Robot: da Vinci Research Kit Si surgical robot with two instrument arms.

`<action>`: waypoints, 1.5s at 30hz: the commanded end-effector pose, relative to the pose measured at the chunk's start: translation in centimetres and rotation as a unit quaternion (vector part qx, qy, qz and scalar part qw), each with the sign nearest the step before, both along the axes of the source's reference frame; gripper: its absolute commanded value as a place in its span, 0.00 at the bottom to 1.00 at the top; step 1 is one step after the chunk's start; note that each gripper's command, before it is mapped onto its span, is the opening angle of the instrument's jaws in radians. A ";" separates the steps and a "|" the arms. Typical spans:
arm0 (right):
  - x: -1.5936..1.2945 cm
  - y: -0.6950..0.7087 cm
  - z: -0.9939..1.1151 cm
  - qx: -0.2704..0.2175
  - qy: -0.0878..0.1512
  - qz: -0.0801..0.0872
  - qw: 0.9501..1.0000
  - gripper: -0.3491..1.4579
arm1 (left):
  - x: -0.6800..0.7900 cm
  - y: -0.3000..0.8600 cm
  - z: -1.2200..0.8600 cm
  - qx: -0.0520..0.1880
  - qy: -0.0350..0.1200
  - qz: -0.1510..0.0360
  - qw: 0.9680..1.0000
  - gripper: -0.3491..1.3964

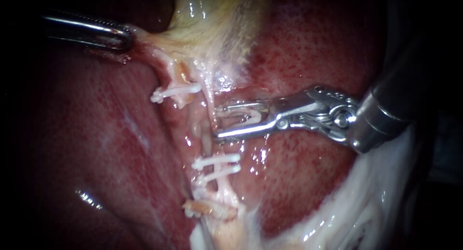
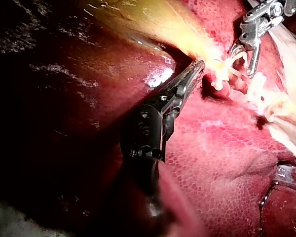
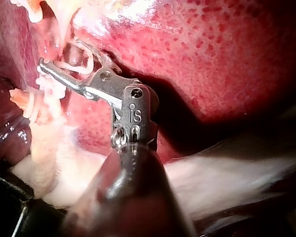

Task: Clipping third clip right tube

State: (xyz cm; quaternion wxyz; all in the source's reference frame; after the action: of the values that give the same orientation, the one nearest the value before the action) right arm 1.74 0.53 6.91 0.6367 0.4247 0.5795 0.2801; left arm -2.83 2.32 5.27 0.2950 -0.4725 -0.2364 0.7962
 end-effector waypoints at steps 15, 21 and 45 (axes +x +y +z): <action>0.33 0.00 -0.28 0.027 0.056 -0.008 0.998 0.47 | 0.00 0.00 0.00 0.000 0.000 0.000 1.000 0.00; 0.28 0.07 -0.56 0.052 0.085 0.006 0.995 0.47 | 0.00 0.00 0.00 0.000 0.000 0.000 1.000 0.00; 0.21 0.09 -0.63 0.062 0.076 0.011 0.995 0.24 | 0.00 0.01 0.01 0.000 0.000 0.000 1.000 0.00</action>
State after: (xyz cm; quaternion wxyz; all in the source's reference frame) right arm 1.95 0.62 6.27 0.5604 0.4776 0.6121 0.2884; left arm -2.82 2.33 5.28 0.2948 -0.4725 -0.2365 0.7962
